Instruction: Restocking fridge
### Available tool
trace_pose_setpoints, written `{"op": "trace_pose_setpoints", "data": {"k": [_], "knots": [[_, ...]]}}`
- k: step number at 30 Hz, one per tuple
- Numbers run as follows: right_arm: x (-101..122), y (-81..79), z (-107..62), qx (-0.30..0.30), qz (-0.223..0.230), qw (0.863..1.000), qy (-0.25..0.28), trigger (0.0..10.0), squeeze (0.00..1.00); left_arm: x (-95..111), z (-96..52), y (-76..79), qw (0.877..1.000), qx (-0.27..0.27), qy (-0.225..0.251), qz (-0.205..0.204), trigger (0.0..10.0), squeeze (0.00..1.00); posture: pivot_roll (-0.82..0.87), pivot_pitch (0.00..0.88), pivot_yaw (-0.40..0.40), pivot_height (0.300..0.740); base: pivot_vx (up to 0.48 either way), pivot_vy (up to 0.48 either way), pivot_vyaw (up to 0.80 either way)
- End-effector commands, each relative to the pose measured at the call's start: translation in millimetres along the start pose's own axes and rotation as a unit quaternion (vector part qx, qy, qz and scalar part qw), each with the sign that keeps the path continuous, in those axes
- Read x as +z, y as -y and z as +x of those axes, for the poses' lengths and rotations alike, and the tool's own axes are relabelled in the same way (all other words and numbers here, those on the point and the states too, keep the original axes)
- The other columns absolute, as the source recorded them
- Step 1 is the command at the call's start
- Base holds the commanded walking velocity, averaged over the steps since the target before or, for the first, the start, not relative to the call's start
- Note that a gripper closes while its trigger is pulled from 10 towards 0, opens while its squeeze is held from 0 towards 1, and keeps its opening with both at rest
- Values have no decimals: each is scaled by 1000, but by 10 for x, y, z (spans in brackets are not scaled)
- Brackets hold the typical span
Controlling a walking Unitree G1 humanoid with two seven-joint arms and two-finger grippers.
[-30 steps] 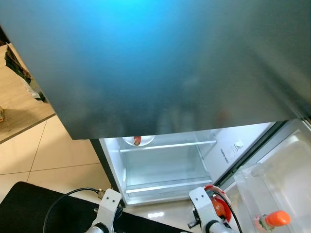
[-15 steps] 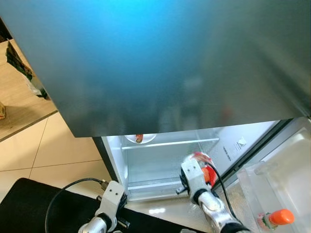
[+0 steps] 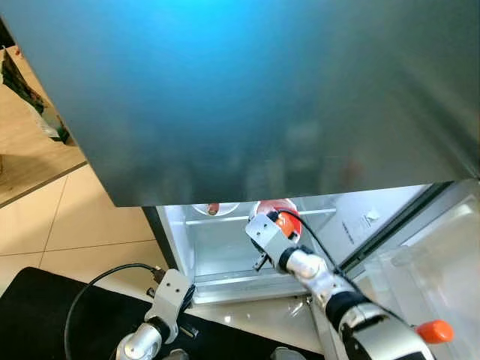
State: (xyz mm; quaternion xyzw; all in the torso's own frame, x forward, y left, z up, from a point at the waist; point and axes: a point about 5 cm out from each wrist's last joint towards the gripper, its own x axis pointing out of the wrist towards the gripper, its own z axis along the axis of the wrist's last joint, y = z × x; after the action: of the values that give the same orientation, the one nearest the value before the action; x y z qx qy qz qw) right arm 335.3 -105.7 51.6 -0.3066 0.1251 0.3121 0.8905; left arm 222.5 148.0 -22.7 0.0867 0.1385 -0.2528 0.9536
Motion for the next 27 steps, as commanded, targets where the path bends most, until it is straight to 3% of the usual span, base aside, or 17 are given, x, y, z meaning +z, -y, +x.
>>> {"op": "trace_pose_setpoints", "data": {"k": [1, 13, 27], "knots": [[-37, 1, -11, 11, -12, 1000, -11, 10000, 0, -13, -48, -28, 1000, -2, 2, 6, 10000, 0, -130, 215, -30, 680, 0, 0, 0], [44, 153, 9, 49, -101, 993, -38, 10000, 0, 169, 34, 47, 998, -42, 39, 34, 10000, 0, -117, 252, -29, 670, 0, 0, 0], [179, 255, 44, 50, -143, 988, -38, 10000, 0, 291, 61, 68, 996, -53, 65, 41, 10000, 0, -118, 287, -39, 650, 0, 0, 0]]}}
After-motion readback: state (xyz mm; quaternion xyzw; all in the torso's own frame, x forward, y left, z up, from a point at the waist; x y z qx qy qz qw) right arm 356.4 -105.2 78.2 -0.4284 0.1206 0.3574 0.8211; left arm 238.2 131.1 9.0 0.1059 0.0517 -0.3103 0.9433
